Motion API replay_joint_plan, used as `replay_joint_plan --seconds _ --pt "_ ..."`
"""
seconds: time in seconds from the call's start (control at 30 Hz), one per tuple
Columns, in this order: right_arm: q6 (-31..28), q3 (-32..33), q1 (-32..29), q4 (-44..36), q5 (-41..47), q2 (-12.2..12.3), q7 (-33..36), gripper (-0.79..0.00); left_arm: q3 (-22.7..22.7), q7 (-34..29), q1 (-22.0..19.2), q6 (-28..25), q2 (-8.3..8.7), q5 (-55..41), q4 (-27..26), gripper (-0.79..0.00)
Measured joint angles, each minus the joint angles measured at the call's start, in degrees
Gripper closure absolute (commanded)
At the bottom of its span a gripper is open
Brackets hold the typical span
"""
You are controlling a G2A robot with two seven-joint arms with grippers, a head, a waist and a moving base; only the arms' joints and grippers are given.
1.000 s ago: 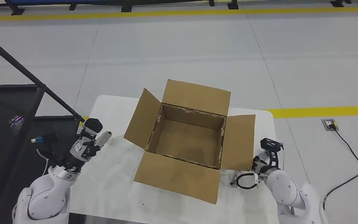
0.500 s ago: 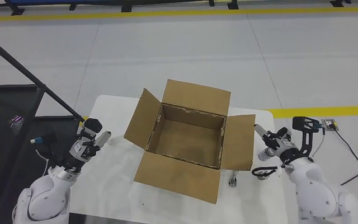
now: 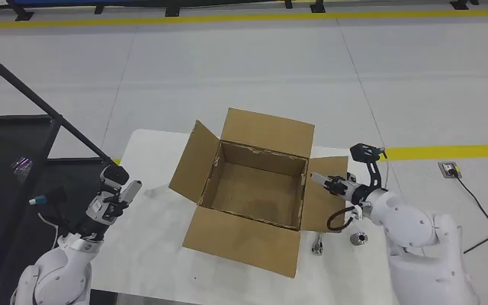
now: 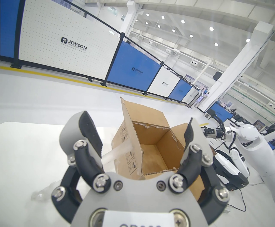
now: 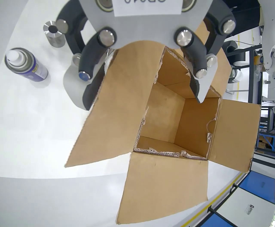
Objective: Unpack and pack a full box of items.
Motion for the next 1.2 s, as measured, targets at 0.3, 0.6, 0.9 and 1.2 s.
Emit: replay_joint_plan --seconds 0.3,0.6,0.9,1.2 --pt "-0.92 -5.37 4.79 5.07 -0.09 0.09 -1.09 -0.785 0.35 1.03 1.07 0.51 0.45 0.73 -1.22 -0.785" --pt "-0.88 -11.34 11.34 10.95 -0.73 -0.38 -4.99 -0.785 0.27 2.33 3.08 0.22 0.82 1.21 -2.34 -0.785" --pt "2.17 -10.70 10.70 7.15 -5.42 0.16 -9.27 -0.785 -1.17 4.08 5.17 0.00 1.22 0.89 -3.17 -0.785" --pt "3.94 -1.68 -8.09 -16.73 -9.62 1.78 -11.73 -0.785 0.05 3.83 4.24 -0.04 1.59 0.43 -3.56 -0.785"
